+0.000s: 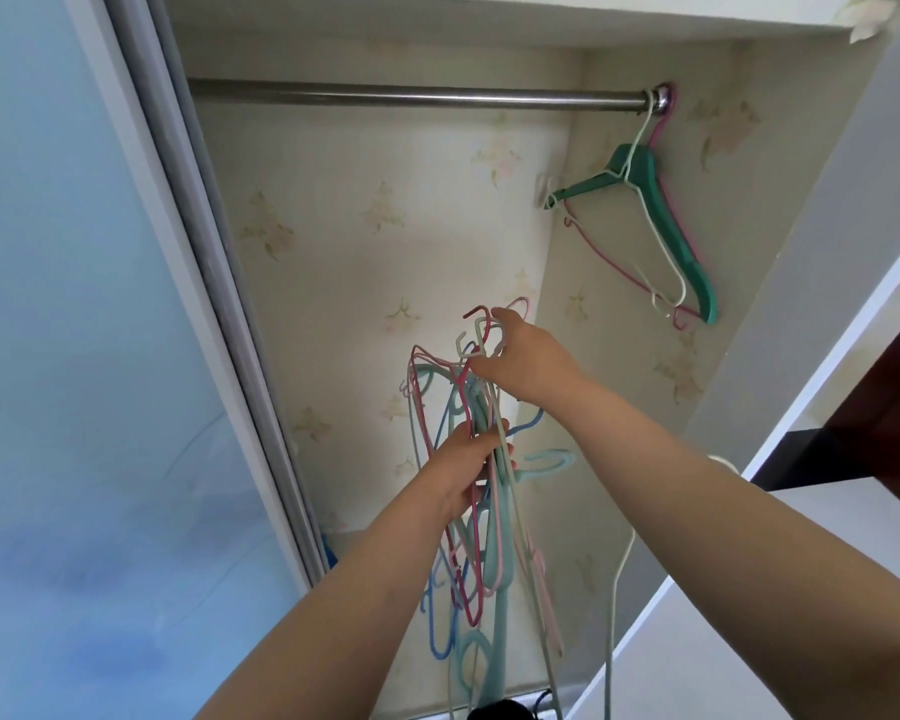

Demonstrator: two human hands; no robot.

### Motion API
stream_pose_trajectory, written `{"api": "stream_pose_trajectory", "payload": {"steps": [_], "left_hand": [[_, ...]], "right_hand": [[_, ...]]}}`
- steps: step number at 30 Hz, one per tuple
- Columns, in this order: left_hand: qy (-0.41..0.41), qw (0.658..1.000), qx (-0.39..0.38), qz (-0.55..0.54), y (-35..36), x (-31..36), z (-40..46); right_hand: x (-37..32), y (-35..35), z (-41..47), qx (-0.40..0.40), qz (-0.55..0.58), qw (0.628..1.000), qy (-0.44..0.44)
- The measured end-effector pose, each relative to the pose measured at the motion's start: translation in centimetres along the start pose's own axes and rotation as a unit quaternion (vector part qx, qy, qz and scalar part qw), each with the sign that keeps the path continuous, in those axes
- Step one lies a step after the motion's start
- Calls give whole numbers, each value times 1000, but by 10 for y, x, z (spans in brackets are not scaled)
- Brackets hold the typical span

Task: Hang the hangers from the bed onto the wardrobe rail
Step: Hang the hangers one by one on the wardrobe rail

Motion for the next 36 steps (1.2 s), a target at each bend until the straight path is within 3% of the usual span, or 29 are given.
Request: {"api": "stream_pose_trajectory", "payload": {"steps": [6,14,24,32,36], "left_hand": [[7,999,23,33,4,6,4],[26,999,-5,18,0,15,10],[50,998,32,32,-3,14,15],[59,978,82,181,-21,9,18],[65,963,80,250,-27,-7,18]], "right_hand": [[-1,1,9,-67,-5,998,19],[-6,-7,18,-33,80,996,10],[-8,-4,18,-110,83,990,40],[1,-19,25,-128,-121,984,-7],[7,-18,28,-214,-176,960,46]]}}
Point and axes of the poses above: each hand's wrist, its own z-axis towards the middle knuckle, its own y-axis out of the palm, x = y × z, the point moved 4 cm from there along z, towards the middle knuckle, and after that the axes turned 2 degrees about -z, right-handed, at the moved point
